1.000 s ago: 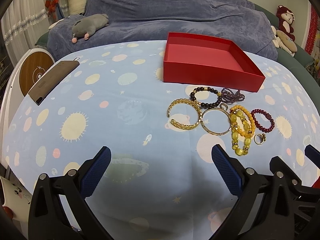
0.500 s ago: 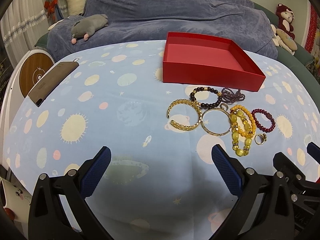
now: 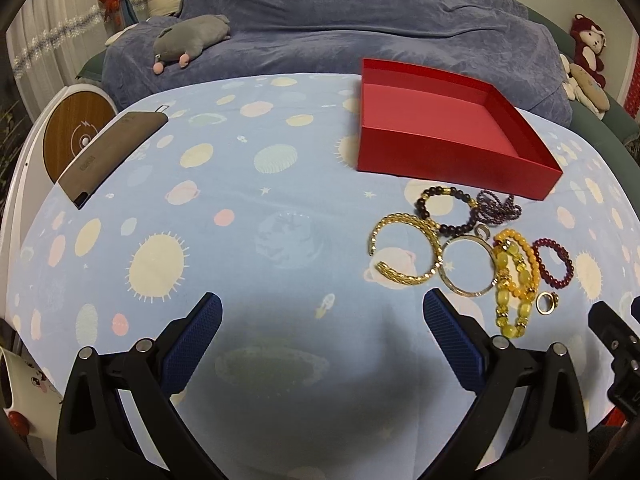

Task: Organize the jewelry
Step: 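Move the left tool to the gold twisted cuff bangle and grasp it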

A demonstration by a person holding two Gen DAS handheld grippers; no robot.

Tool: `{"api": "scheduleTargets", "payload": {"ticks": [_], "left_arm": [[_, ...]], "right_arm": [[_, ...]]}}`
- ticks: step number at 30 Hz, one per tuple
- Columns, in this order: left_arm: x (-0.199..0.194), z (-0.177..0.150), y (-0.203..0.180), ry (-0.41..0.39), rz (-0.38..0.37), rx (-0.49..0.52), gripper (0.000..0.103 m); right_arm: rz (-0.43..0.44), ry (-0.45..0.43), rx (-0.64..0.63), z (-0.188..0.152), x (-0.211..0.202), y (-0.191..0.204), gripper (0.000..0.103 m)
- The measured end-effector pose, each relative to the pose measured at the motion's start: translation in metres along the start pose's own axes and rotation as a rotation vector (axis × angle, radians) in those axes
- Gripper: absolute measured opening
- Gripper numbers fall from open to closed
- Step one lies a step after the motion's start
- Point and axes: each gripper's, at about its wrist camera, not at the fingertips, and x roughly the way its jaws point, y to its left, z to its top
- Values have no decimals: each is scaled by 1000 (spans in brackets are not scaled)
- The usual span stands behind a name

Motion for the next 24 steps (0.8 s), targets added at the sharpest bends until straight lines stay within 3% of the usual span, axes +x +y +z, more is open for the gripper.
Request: {"api": "scheduleTargets", "payload": {"ticks": [9,11,16,24], "left_arm": [[35,23,-8,6,-17,50,95],[44,25,-13,19,-32,59,88],[48,26,-29,13,-104,108,88],[61,18,-53,45,-140,175,89]], "right_arm": [[-12,23,41,17,29,-15,96],[-15,25,41,19,33,-16,96],[-17,42,40,25,48,-20,96],[-16,66,54,28,63,-24,96]]}}
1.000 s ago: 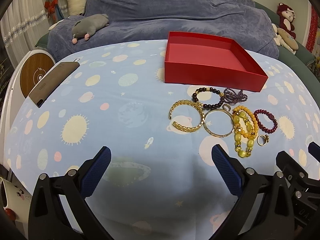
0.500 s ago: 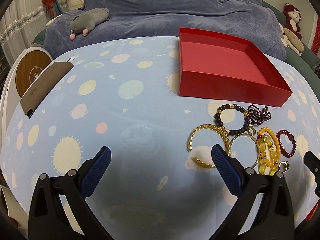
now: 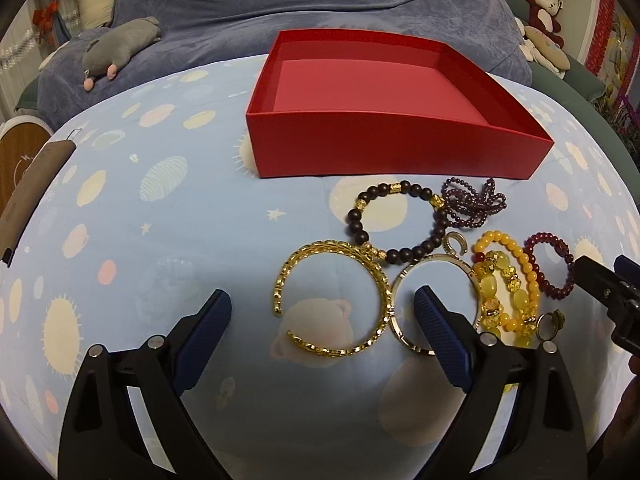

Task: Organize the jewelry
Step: 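Move the left tool to the gold twisted cuff bangle and grasp it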

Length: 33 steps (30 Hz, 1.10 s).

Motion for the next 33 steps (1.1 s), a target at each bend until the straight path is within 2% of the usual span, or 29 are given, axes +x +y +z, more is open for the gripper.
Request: {"api": "scheduleTargets", "payload": {"ticks": [4,6,11,14,16,20,27,31,33], "left_arm": [[3,1,1,-7,-1,-6,90],[2,1,4,-11,1,-13,86],[-1,3,12,-26,-3,-35,66],[-5,5,18,-33,-29,-63,59],[-10,7,21,-61,-62,-79,60],[-4,9,24,-44,-55,-104,60],[1,9,20,-43,-22,-79,62],[0,9,22,-42,-1,-68,53],[-1,8,24,-40,-13,-69,53]], "right_arm": [[0,-1,-24,-1,1,6,96],[-4,-1,-34,-2,1,8,96],[2,-2,-28,-2,1,7,96],[3,-5,-21,0,1,6,96],[4,-4,-21,0,1,6,96],[3,-7,-27,-1,0,7,96],[2,-7,-45,-2,0,12,96],[-2,-13,-62,-3,-1,16,96],[0,-14,-72,-4,-2,19,96]]}}
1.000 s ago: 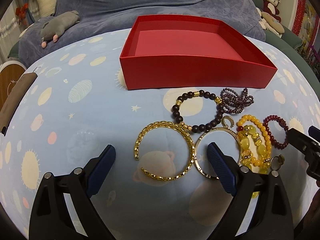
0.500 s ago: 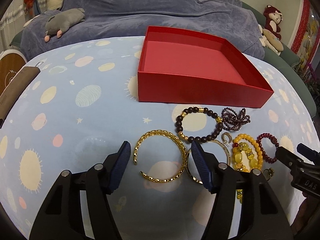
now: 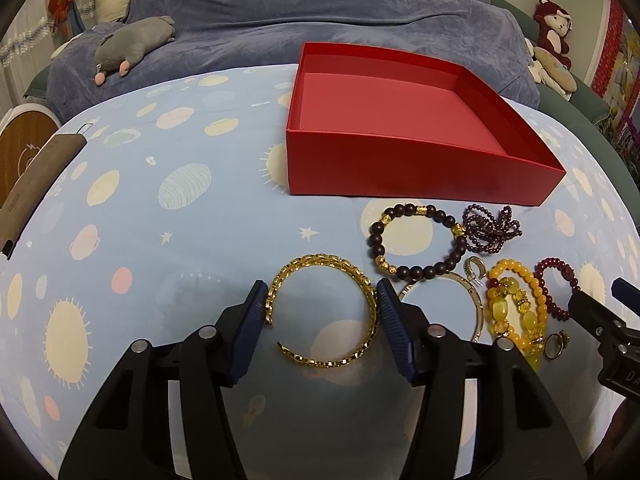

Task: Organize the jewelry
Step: 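Move the left tool to the gold twisted cuff bangle and grasp it, then grasp the thin gold bangle with the right tool while the left tool holds the cuff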

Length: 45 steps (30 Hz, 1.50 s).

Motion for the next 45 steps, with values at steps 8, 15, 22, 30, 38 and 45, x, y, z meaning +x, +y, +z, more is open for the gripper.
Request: {"api": "scheduleTargets", "payload": {"ticks": [8,15,22,30,38,45], "left_arm": [[-22,-2,20,-22,54,-31,53],[-33,-4,51,-17,100,-80,53],[-35,-7,72,-11,98,-126,53],[-34,-7,66,-14,60,-114,53],[-31,-7,62,-9,42,-109,53],[-28,-7,66,-2,45,-119,53]], "right_arm": [[68,-10,-84,-1,-9,29,93],[193,-3,-203,1,-12,97,81],[240,46,-320,-25,-9,147,68],[190,72,-219,-19,9,112,71],[201,56,-218,-2,24,130,76],[207,21,-236,1,24,133,61]]}}
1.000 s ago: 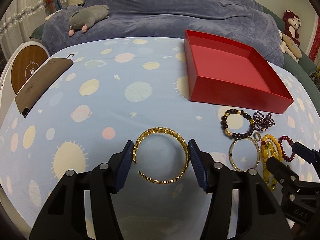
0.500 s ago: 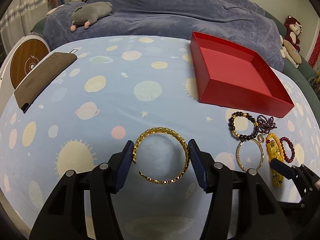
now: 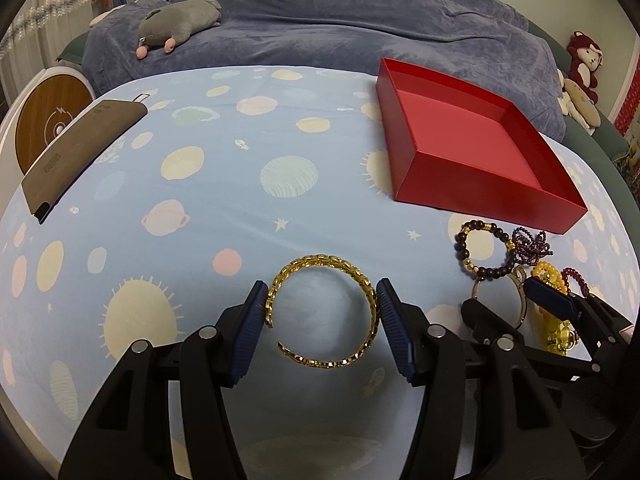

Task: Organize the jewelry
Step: 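Grasp the thin gold bangle with the right tool while the left tool holds the cuff, then carry both gold bangles into the red box and open both tools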

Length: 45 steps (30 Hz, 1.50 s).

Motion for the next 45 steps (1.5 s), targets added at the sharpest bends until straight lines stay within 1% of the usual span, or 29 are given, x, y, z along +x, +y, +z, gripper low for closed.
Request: {"api": "scheduleTargets", "payload": {"ticks": [5,8,10,12,14,17,20,22,23,25,28,31,35,39,41,42,43,45], "left_arm": [[-1,-2,-4,1,-2,19,53],[-6,-1,-7,2,-9,28,53],[-14,3,-10,-10,-23,27,53],[-23,12,-15,-19,-56,22,53],[-27,29,-23,-27,-92,28,53],[-25,67,-40,-57,-135,58,53],[-11,111,-61,-75,-171,85,53],[2,137,-76,-98,-167,111,53],[11,150,-84,-94,-163,131,53],[29,169,-98,-96,-170,159,53],[58,189,-113,-82,-149,191,53],[84,201,-121,-49,-137,201,53],[107,211,-127,-13,-135,204,53],[122,217,-128,24,-141,204,54],[125,218,-128,35,-145,199,54],[125,219,-128,34,-145,193,55],[125,219,-127,29,-144,188,61],[121,219,-127,6,-128,185,67]], "right_arm": [[17,11,12,-4,-7,-6,61],[36,-3,26,-3,-23,-9,61],[44,-28,36,5,-40,-16,61],[58,-55,50,19,-56,-28,61],[53,-92,58,41,-68,-43,61],[30,-150,56,83,-74,-67,61],[-4,-178,60,128,-61,-90,61],[-12,-171,66,155,-43,-103,61],[-18,-164,64,167,-33,-108,61],[-27,-146,57,188,-12,-115,61],[-33,-115,43,210,15,-123,61],[-28,-73,39,219,40,-129,61],[-33,-25,42,223,67,-135,61],[-36,-10,56,226,79,-141,61],[-43,-20,55,228,80,-142,62],[-46,-22,55,228,80,-143,63],[-48,-26,57,228,79,-144,64],[-51,-39,62,227,74,-146,65]]}}
